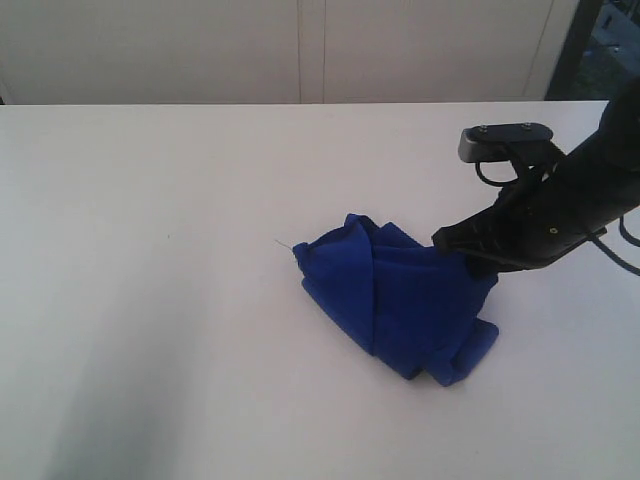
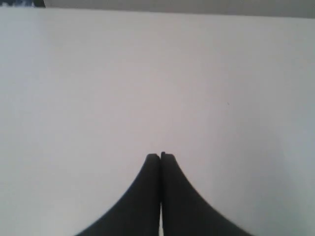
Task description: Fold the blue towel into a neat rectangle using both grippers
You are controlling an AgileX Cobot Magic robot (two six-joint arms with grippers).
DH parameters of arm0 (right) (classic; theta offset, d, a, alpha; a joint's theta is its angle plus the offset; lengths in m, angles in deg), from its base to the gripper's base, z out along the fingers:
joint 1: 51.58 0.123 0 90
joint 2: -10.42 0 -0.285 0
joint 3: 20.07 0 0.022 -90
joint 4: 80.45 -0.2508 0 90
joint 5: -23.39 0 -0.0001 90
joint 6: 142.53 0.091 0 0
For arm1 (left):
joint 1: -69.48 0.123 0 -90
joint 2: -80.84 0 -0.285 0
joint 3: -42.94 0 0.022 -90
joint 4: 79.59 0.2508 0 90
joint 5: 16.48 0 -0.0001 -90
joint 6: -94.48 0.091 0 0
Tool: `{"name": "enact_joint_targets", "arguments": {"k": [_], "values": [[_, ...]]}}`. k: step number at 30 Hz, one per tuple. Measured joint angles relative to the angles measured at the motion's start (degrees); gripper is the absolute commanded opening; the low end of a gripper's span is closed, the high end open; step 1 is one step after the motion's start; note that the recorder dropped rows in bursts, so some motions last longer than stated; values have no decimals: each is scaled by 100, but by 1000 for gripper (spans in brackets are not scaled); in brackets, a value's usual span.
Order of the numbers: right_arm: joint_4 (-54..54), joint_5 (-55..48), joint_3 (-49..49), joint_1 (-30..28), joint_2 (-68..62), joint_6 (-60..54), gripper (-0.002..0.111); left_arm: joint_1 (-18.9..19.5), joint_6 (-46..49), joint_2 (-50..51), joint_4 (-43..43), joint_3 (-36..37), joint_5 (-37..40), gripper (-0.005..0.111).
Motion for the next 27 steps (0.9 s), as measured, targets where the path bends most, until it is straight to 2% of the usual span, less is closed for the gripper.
{"name": "enact_joint_targets", "arguments": {"k": [4, 7, 12, 13, 14, 15, 17, 18, 20, 24, 27], "values": [[-24, 0, 0, 0, 0, 0, 0, 0, 115, 626, -468, -110, 162, 0], [-23, 0, 0, 0, 0, 0, 0, 0, 681, 1121, -1285, -110, 221, 0], [-23, 0, 0, 0, 0, 0, 0, 0, 2884, 2081, -3427, -122, 283, 0], [-23, 0, 0, 0, 0, 0, 0, 0, 3844, 2485, -4440, -122, 361, 0], [-23, 0, 0, 0, 0, 0, 0, 0, 4291, 2653, -4821, -122, 421, 0], [-23, 0, 0, 0, 0, 0, 0, 0, 5081, 3056, -5669, -132, 585, 0], [-23, 0, 0, 0, 0, 0, 0, -36, 5820, 3573, -6546, -233, 787, 0], [-23, 0, 0, 0, 0, 0, 0, -85, 5945, 3737, -6698, -276, 784, 0], [-36, 4, 0, 0, 0, 0, 0, -480, 6163, 4168, -6968, -541, 649, 0], [-129, 4, 0, 0, 0, 5, 0, -1992, 6203, 5082, -7081, -1478, -352, 0], [-129, 4, 0, 0, 0, 5, 0, -2641, 6203, 5539, -7089, -1924, -883, 0]]}}
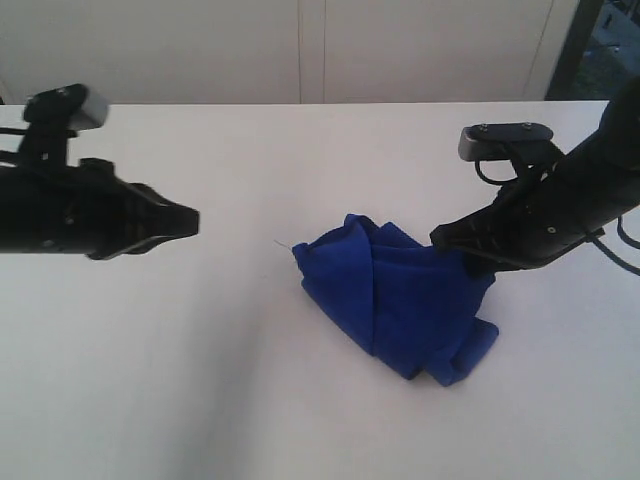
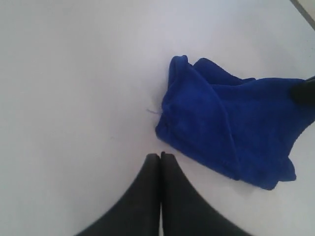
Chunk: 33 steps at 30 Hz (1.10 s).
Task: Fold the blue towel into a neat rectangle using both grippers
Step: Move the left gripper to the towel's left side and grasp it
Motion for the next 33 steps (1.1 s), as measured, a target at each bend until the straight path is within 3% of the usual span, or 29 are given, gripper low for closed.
{"name": "enact_joint_targets", "arguments": {"k": [4, 12, 15, 23, 27, 33], "values": [[0, 0, 0, 0, 0, 0, 0, -825, -216, 1059, -6, -889, -566, 0], [-13, 0, 0, 0, 0, 0, 0, -1290, -297, 2140, -19, -1780, -679, 0], [-23, 0, 0, 0, 0, 0, 0, -1340, -297, 2350, -27, -1885, -690, 7], [-146, 44, 0, 0, 0, 10, 0, -1340, -317, 2619, -27, -1888, -759, 51], [-146, 44, 0, 0, 0, 10, 0, -1340, -317, 2665, -27, -1888, -989, 60], [-150, 44, 0, 0, 0, 10, 0, -1340, -317, 2665, -27, -1888, -1458, 62]]}}
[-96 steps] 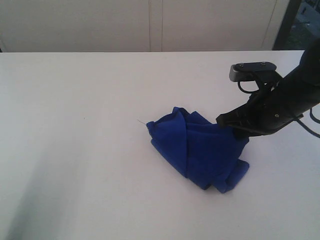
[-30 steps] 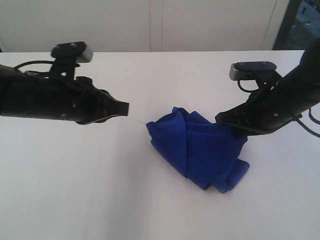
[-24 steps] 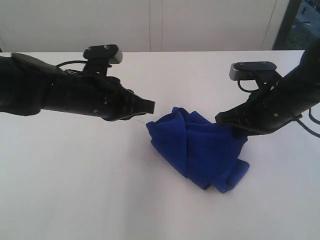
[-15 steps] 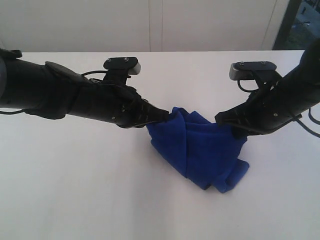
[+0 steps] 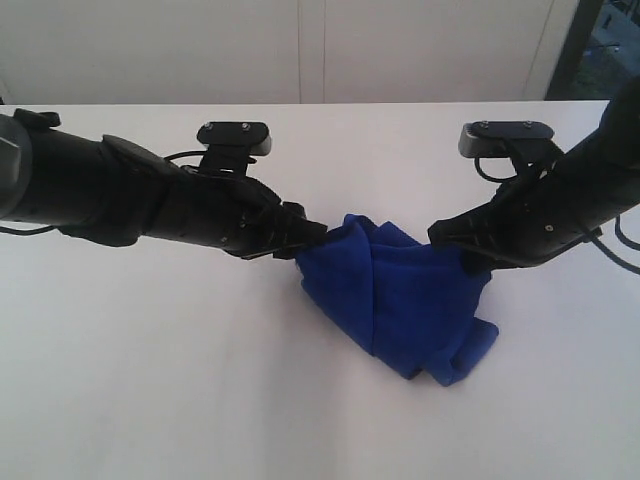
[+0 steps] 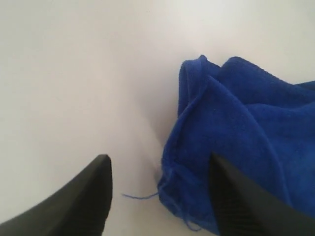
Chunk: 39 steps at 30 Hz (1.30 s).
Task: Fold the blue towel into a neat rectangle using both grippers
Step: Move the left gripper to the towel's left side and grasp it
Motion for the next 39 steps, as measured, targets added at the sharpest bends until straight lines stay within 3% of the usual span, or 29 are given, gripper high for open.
{"name": "enact_joint_targets", "arguments": {"k": [18, 20, 26, 28, 39], "values": [[-9, 0, 0, 0, 0, 0, 0, 0, -200, 613, -14, -66, 195, 61], [-9, 0, 0, 0, 0, 0, 0, 0, -200, 613, -14, -172, 275, 56], [-23, 0, 0, 0, 0, 0, 0, 0, -213, 613, -14, -286, 387, 8], [-23, 0, 0, 0, 0, 0, 0, 0, -213, 613, -14, -299, 429, 0], [-23, 0, 0, 0, 0, 0, 0, 0, -213, 266, 126, -299, 785, 0]]}}
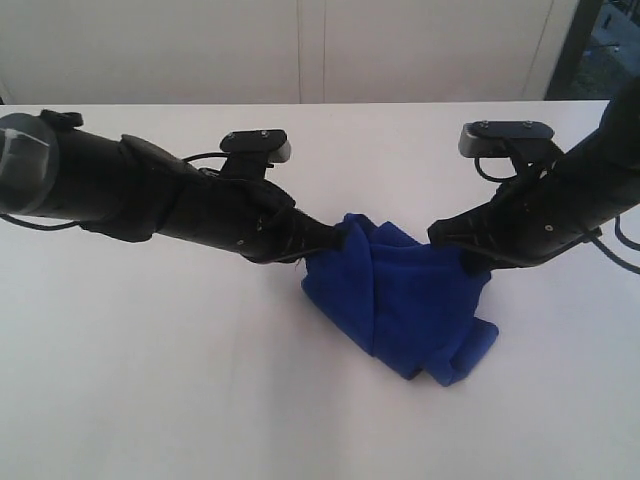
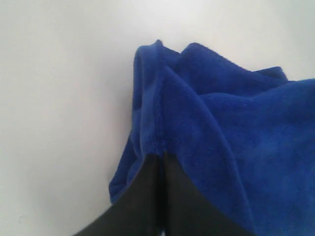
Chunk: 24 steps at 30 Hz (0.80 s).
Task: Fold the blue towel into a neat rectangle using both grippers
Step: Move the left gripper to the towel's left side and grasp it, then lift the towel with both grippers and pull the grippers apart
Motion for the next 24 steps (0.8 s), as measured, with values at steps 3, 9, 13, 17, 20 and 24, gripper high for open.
{"name": "enact_joint_targets", "arguments": {"k": [3, 9, 13, 17, 20, 24], "values": [[11, 0, 0, 0, 0, 0, 0, 0, 0, -145, 202, 0, 160, 0], [246, 9, 0, 0, 39, -10, 0, 0, 0, -517, 665, 61, 242, 0], [390, 22, 0, 0, 303, -10, 0, 0, 0, -837, 1050, 166, 384, 0], [520, 12, 0, 0, 580, -21, 0, 0, 0, -1182, 1178, 315, 419, 0], [692, -31, 0, 0, 749, 4, 0, 12, 0, -1460, 1234, 486, 357, 0], [952, -166, 0, 0, 946, 166, 0, 205, -37, -1872, 1254, 705, 395, 0]]}}
